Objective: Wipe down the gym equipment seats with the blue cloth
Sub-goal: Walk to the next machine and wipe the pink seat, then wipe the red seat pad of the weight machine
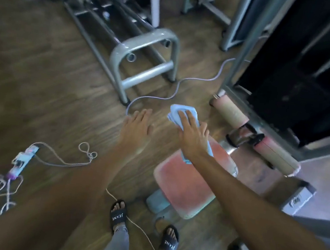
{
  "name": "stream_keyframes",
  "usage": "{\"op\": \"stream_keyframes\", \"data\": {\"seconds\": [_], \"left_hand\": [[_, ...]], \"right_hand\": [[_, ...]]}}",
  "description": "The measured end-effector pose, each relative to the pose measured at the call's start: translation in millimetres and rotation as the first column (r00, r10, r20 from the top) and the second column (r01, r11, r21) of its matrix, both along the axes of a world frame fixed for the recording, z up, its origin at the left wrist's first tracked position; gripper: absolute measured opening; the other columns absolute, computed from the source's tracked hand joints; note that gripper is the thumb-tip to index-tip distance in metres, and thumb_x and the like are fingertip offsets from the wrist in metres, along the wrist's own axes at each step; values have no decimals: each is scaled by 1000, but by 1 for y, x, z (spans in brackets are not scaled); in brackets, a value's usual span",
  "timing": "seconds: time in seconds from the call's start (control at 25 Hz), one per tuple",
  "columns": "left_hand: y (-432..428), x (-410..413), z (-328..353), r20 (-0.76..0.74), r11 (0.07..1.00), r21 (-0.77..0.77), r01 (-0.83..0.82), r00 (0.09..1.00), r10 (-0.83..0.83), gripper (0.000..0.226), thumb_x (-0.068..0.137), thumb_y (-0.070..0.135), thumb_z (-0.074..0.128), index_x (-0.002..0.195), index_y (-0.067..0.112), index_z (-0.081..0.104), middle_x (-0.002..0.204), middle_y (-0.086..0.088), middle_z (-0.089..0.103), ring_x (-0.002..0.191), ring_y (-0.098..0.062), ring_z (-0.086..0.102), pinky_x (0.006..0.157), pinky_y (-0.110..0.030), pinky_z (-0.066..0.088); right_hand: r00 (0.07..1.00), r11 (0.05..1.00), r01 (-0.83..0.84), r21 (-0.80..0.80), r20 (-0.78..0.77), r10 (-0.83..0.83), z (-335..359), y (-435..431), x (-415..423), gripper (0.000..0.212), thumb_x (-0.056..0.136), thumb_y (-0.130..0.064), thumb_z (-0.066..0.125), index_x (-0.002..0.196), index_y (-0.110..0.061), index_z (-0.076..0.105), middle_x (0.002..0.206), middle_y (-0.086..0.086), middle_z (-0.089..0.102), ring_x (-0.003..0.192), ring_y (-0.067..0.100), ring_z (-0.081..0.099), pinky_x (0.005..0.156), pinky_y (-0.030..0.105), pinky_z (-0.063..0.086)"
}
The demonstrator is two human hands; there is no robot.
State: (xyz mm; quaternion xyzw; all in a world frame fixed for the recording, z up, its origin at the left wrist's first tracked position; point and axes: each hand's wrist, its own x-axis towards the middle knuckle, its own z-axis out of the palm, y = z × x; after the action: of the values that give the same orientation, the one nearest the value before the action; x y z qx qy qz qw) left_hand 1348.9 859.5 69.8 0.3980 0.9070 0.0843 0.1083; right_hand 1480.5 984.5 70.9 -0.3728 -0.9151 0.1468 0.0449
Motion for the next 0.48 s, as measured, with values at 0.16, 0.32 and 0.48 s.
{"op": "stream_keyframes", "data": {"seconds": [0.16, 0.32, 0.48], "left_hand": [[-71, -52, 66, -46, 991, 52, -122, 991, 125, 53, 98, 31, 39, 148, 16, 29, 152, -6, 37, 140, -26, 32, 113, -43, 22], [-162, -131, 108, -92, 952, 98, -290, 950, 298, 48, 98, 31, 38, 144, 17, 35, 146, -4, 45, 136, -22, 37, 113, -43, 23], [-251, -212, 142, -110, 914, 102, -394, 908, 404, 42, 99, 31, 38, 137, 16, 42, 143, -3, 47, 133, -23, 41, 111, -42, 25]], "right_hand": [[983, 985, -171, 17, -57, 172, 62, -58, -82, 48, 99, -34, 40, 146, -34, 30, 154, -13, 26, 106, 36, 42, 91, 45, 35], [934, 940, -340, 21, -107, 340, 101, -145, -188, 46, 99, -35, 39, 145, -32, 31, 153, -11, 27, 107, 37, 41, 94, 47, 34], [893, 899, -436, 34, -113, 437, 131, -228, -288, 47, 100, -34, 39, 145, -30, 32, 153, -10, 28, 112, 39, 43, 97, 46, 33]]}}
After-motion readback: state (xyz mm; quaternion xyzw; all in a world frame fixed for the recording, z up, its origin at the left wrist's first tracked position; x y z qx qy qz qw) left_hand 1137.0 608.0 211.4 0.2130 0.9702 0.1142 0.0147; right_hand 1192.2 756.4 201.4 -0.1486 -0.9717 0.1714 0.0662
